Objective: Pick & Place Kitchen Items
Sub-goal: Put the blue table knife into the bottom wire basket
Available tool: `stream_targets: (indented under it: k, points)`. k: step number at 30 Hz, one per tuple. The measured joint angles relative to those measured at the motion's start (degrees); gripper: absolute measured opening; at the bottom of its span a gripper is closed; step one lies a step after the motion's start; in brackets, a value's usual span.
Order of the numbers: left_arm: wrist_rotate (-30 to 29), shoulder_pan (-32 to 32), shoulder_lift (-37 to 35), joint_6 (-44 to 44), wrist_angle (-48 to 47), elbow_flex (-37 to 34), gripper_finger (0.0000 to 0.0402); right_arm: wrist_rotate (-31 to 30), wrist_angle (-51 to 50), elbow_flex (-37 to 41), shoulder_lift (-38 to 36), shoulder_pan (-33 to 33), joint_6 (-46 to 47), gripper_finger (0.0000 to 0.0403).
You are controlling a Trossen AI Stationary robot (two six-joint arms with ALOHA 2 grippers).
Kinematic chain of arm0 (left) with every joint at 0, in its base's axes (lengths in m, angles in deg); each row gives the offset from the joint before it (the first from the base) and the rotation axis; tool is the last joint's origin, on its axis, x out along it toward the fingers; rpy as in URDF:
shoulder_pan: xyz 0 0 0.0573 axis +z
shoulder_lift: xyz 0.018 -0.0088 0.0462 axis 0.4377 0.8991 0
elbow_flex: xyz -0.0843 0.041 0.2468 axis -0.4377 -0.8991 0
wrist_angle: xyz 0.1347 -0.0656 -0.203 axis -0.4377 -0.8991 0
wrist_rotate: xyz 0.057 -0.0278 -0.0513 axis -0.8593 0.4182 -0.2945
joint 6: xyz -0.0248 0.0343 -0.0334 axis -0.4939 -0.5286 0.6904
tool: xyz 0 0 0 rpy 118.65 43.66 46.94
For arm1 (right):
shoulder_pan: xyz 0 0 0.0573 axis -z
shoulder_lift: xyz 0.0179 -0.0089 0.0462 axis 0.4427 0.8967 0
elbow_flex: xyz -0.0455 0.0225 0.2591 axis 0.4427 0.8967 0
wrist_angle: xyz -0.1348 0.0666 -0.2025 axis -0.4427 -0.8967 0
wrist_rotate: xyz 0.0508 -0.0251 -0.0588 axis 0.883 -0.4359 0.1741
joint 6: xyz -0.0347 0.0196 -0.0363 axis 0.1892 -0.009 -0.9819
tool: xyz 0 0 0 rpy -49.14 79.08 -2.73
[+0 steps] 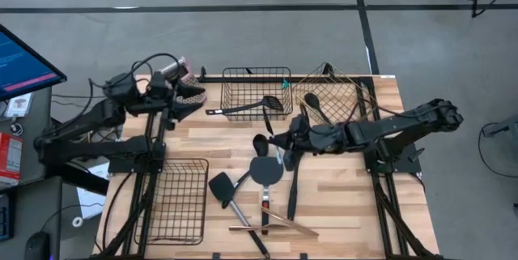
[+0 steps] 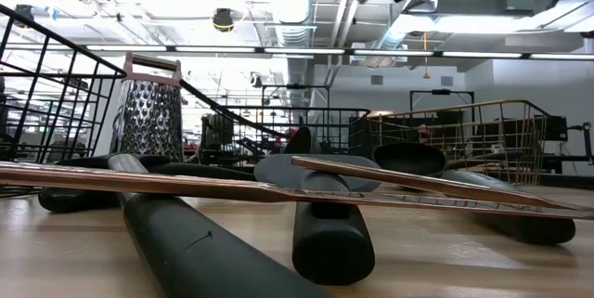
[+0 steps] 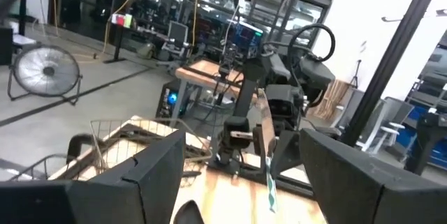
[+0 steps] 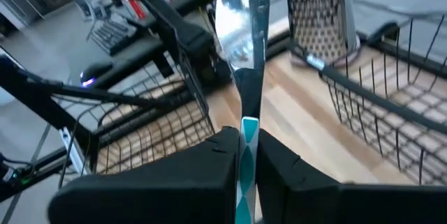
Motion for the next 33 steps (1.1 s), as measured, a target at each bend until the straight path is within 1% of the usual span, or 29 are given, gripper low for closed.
stream_targets:
  k: [6, 13, 17, 23, 27, 33]
  points:
    - [1.93, 0.00, 4.48, 0.01, 4.19, 0.00, 0.0263, 0.01, 4.20, 0.00, 0.00, 1.06, -2.97, 0.0020]
    - [4.35, 0.00, 8.11, 1.42, 8.66, 0.00, 0.0263, -0.01, 5.87, 0.00, 0.02, 1.20, -3.93, 0.0020]
    - [4.56, 0.00, 8.49, 2.27, 10.06, 0.00, 0.0263, -0.01, 5.85, 0.00, 0.03, 0.43, -3.91, 0.0020]
    - [7.76, 0.00, 8.86, 3.17, 10.88, 0.00, 0.0263, 0.91, 6.31, 0.00, 0.04, -0.70, -3.45, 0.0020]
    - [8.39, 0.00, 8.86, 3.78, 11.01, 0.00, 0.0263, 1.52, 7.01, 0.00, 0.04, -0.87, -3.26, 0.0020]
    - [9.76, 0.00, 8.58, 4.61, 11.69, 0.00, 0.0263, 1.58, 6.09, 0.00, 0.04, -3.03, -2.05, 0.0020]
